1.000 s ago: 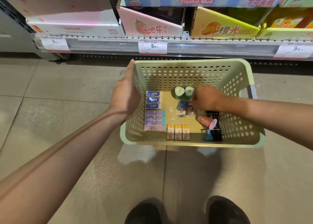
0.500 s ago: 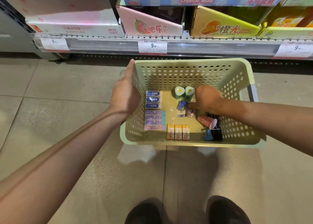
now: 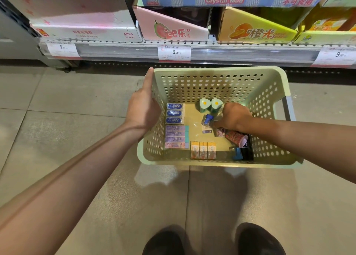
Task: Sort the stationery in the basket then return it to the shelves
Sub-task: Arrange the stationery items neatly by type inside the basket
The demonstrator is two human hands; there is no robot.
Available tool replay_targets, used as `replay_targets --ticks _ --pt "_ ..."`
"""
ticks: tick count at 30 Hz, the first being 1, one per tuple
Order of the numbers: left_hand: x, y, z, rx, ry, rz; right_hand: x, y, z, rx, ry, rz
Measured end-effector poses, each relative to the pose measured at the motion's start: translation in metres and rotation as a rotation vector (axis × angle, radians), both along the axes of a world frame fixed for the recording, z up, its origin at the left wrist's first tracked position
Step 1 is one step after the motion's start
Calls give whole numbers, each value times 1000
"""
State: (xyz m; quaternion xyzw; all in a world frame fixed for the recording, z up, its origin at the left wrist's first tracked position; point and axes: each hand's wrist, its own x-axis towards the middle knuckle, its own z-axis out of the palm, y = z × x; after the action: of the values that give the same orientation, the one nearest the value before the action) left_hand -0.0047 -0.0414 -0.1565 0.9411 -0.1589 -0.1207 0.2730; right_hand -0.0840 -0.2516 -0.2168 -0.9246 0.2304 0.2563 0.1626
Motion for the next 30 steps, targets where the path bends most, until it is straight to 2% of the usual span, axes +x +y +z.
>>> replay_targets --ticks 3,6,8,11,17,30 --pt "0 0 0 3 -2 3 3 0 4 84 -30 -10" --pt "0 1 -2 -4 -15 4 1 6 10 251 -93 87" --pt "0 1 -2 -8 -19 1 -2 14 11 292 -125 222" --pt "0 0 -1 11 -28 0 -5 23 5 246 -200 411" --pt "0 0 -2 25 -23 19 -2 35 -8 61 -292 599" --pt "0 0 -3 -2 -35 2 3 28 -3 60 -188 594"
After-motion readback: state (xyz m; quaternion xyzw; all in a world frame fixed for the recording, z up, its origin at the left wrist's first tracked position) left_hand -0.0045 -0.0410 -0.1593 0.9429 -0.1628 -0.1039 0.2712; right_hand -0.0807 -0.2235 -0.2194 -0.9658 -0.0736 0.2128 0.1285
